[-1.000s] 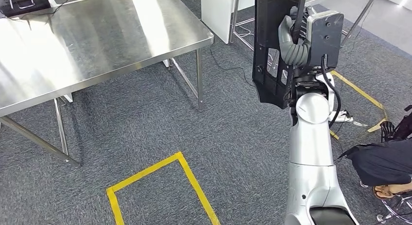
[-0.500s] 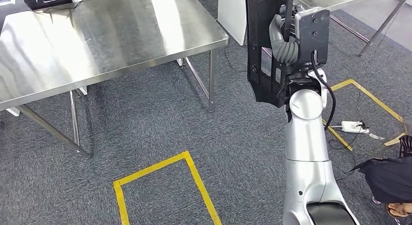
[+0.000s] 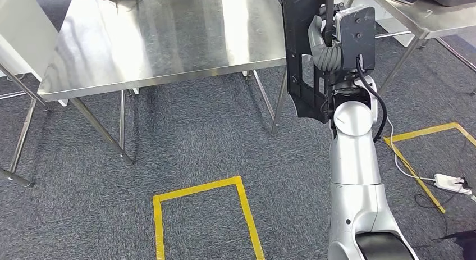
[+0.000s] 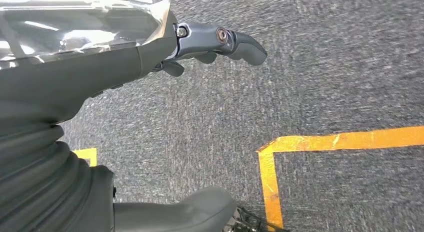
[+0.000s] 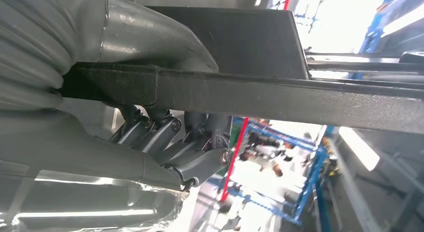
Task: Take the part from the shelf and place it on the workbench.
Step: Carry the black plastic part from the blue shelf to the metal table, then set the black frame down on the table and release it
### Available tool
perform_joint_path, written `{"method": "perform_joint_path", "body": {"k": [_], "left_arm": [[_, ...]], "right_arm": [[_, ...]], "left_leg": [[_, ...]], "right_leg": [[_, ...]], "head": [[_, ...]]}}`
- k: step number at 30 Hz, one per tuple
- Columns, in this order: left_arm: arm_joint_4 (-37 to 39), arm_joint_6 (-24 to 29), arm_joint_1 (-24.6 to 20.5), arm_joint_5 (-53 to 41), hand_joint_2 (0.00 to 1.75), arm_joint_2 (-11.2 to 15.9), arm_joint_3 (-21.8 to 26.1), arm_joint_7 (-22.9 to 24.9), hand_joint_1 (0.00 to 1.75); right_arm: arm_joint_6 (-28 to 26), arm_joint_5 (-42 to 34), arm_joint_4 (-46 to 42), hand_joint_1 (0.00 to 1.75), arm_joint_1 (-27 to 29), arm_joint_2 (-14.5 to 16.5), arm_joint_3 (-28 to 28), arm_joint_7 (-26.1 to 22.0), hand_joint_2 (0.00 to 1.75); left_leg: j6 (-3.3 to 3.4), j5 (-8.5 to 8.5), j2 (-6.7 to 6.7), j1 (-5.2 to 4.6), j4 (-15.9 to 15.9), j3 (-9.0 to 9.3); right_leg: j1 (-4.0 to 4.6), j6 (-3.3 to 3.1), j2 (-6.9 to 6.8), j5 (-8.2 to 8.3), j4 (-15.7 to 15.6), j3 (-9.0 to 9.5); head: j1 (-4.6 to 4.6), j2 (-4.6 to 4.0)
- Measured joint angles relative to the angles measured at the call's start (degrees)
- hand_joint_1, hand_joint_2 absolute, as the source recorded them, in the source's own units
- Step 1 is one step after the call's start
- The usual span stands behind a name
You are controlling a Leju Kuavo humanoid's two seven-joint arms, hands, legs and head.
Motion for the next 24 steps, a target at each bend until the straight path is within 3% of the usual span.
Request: {"method": "perform_joint_path", "body": {"k": [1, 3, 5, 7, 9, 10, 11, 12, 14, 15, 16, 19, 21, 24], "left_arm": [[0.0, 0.0, 0.0, 0.0, 1.75, 0.0, 0.1, -0.1, 0.0], [0.0, 0.0, 0.3, 0.0, 1.75, 0.0, 0.2, -0.1, 0.0], [0.0, 0.0, 0.4, 0.0, 1.75, 0.0, 0.2, -0.2, 0.0], [0.0, 0.0, 0.3, -0.1, 1.75, 0.0, 0.2, -0.5, 0.0], [0.0, 0.1, 0.1, -0.1, 1.75, 0.1, 0.3, -0.8, 0.0], [0.0, 0.1, 0.2, 0.0, 1.75, 0.1, 0.3, -0.8, 0.0], [0.0, 0.2, 0.2, 0.0, 1.75, 0.1, 0.4, -0.8, 0.0], [0.0, 0.3, 0.2, 0.1, 1.75, 0.2, 0.5, -0.8, 0.0], [0.0, 0.4, 0.1, 0.2, 1.75, 0.3, 0.6, -0.8, 0.0], [0.0, 0.5, 0.0, 0.3, 1.75, 0.3, 0.6, -0.8, 0.0], [0.0, 0.5, -0.1, 0.4, 1.75, 0.3, 0.6, -0.8, 0.0], [0.0, 0.7, -0.2, 0.7, 1.75, 0.3, 0.7, -0.9, 0.0], [0.0, 0.9, -0.2, 0.8, 1.75, 0.2, 0.8, -1.0, 0.0], [0.0, 1.1, -0.4, 1.1, 1.75, 0.3, 1.4, -1.1, 0.0]], "right_arm": [[0.1, 0.1, 0.1, 1.75, -0.1, 0.0, 0.1, 0.0, 1.75], [0.4, 0.1, 0.3, 1.75, -0.2, 0.2, 0.2, 0.1, 1.75], [0.6, 0.1, 0.5, 1.75, -0.3, 0.5, 0.4, 0.2, 1.75], [0.8, 0.1, 0.6, 1.75, -0.4, 0.7, 0.5, 0.2, 1.75], [1.0, 0.1, 0.8, 1.75, -0.4, 0.8, 0.5, 0.2, 1.75], [1.1, 0.1, 0.9, 1.75, -0.4, 0.8, 0.5, 0.2, 1.75], [1.2, 0.1, 0.9, 1.75, -0.4, 0.9, 0.5, 0.2, 1.75], [1.4, 0.0, 1.0, 1.75, -0.4, 1.0, 0.6, 0.3, 1.75], [1.7, 0.0, 1.0, 1.75, -0.4, 1.3, 0.7, 0.3, 1.75], [1.9, 0.1, 1.0, 1.75, -0.5, 1.4, 0.8, 0.4, 1.75], [1.9, 0.3, 1.0, 1.75, -0.5, 1.5, 0.9, 0.5, 1.75], [2.2, 1.2, 1.0, 1.75, -0.7, 1.7, 1.5, 0.8, 1.75], [2.3, 1.5, 1.0, 1.75, -0.7, 1.8, 1.7, 0.9, 1.75], [2.5, 1.6, 1.1, 1.75, -0.7, 1.6, 1.7, 1.1, 1.75]], "left_leg": [[-0.34, -0.04, -0.4, 0.0, 0.1, -0.19], [-1.02, -0.04, -0.88, 0.2, 0.0, -0.4], [-1.58, -1.1, 0.99, 0.2, 1.6, -1.14], [-2.11, -4.26, 4.04, 0.23, 7.5, -3.91], [-2.63, -7.15, 5.24, 0.59, 14.8, -7.73], [-2.84, -7.3, 5.39, 0.77, 16.5, -8.75], [-3.01, -6.39, 5.56, 0.94, 15.8, -8.61], [-3.13, -4.68, 5.93, 1.1, 13.1, -7.29], [-3.23, -1.25, 7.88, 1.12, 5.0, -2.95], [-3.06, -0.38, 8.54, 1.0, 2.2, -1.45], [-2.81, -0.13, 8.87, 0.82, 0.7, -0.7], [-1.49, -0.15, 7.46, 0.38, 0.4, -0.65], [-0.62, 0.07, 6.84, 0.44, 0.0, -0.41], [0.23, 0.05, 6.02, 0.45, 0.0, -0.37]], "right_leg": [[0.07, -0.38, 0.32, 0.32, -1.0, 0.42], [0.07, -1.26, -0.58, 0.51, -1.1, 0.66], [-0.28, -2.15, -1.47, 0.7, -1.4, 1.06], [-0.3, -2.87, -2.47, 0.62, -1.6, 1.42], [-0.15, -3.2, -3.61, 0.44, -1.5, 1.56], [-0.15, -3.21, -4.16, 0.35, -1.5, 1.58], [-0.18, -3.15, -4.68, 0.24, -1.5, 1.62], [-0.25, -3.0, -5.17, 0.1, -1.5, 1.73], [-0.11, -2.4, -6.0, -0.31, -1.4, 2.07], [0.09, -2.05, -6.39, -0.52, -1.4, 2.22], [0.34, -1.72, -6.72, -0.69, -1.4, 2.31], [0.54, -0.68, -7.55, -0.99, -1.7, 2.6], [0.29, -0.35, -6.28, -2.06, -0.1, 1.86], [0.17, -0.83, -3.47, -6.02, 9.6, -3.04]], "head": [[0.01, 0.0], [0.02, 0.0], [-0.15, -0.01], [-0.47, 0.0], [-0.61, 0.0], [-0.62, 0.0], [-0.63, -0.01], [-0.62, 0.0], [-0.68, -0.01], [-0.59, -0.01], [-0.51, -0.01], [-0.25, 0.01], [-0.19, -0.01], [-0.03, -0.01]]}}
